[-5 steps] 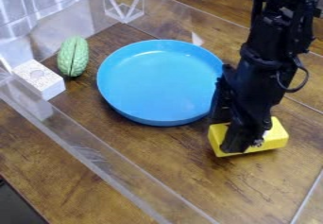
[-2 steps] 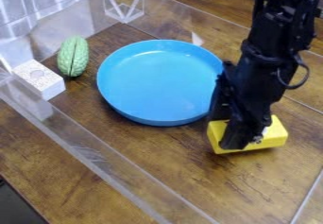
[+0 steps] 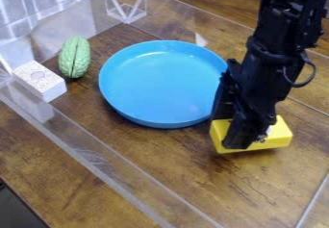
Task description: Put the yellow brick in the blue tray
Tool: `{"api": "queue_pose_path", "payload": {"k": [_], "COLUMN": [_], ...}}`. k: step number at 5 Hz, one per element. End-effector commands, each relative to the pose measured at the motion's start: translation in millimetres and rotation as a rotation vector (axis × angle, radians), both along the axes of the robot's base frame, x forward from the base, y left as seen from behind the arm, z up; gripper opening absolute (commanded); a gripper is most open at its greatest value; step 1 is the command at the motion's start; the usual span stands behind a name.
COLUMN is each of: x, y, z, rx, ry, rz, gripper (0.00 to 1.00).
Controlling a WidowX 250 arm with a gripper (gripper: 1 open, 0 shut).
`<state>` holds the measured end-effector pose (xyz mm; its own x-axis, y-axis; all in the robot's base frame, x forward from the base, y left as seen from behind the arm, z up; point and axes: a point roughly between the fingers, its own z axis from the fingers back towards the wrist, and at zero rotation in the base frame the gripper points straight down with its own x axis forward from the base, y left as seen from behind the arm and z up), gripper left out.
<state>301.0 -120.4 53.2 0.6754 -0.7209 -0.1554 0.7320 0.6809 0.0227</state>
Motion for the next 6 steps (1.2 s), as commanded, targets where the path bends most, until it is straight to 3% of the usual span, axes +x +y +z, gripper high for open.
{"api": "queue_pose_path", "payload": {"k": [1,6], "x": [13.2,11.1], "y": [5,11], "z": [25.9,38.2], "rx": [-0.028,0.003], "ry": [-0.076,-0.078], "rz": [0.022,-0.001], "gripper": [0.0,0.0]}}
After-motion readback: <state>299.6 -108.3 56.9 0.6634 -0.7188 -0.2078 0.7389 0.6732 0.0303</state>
